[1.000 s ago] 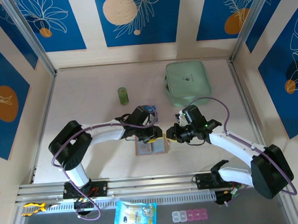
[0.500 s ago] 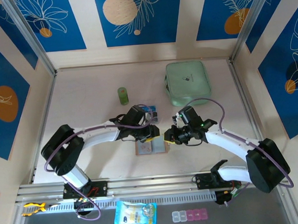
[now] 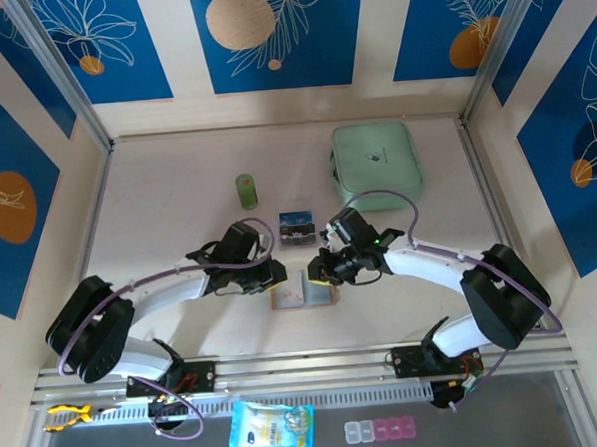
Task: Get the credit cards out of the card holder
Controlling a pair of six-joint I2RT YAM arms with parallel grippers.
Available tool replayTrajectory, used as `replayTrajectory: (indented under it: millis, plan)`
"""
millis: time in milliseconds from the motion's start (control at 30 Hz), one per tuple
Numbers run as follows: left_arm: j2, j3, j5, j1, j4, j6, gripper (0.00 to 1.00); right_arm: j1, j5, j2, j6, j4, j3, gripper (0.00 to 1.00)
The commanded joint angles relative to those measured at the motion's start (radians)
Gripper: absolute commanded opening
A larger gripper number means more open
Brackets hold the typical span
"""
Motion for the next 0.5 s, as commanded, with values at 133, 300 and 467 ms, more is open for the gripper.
replayTrajectory:
  millis: [133, 300, 467]
  plan:
    - [0.012, -0.062, 0.022, 0.029, 0.036, 0.003, 0.14, 0.031, -0.010, 0.068, 0.018, 0.032, 0.044, 0.20]
    - [0.052, -0.062, 0.040, 0.030, 0.070, 0.004, 0.10, 0.032, -0.015, 0.097, 0.019, 0.045, 0.041, 0.20]
    - [0.085, -0.070, 0.050, 0.031, 0.098, 0.003, 0.08, 0.034, -0.023, 0.122, 0.021, 0.056, 0.042, 0.20]
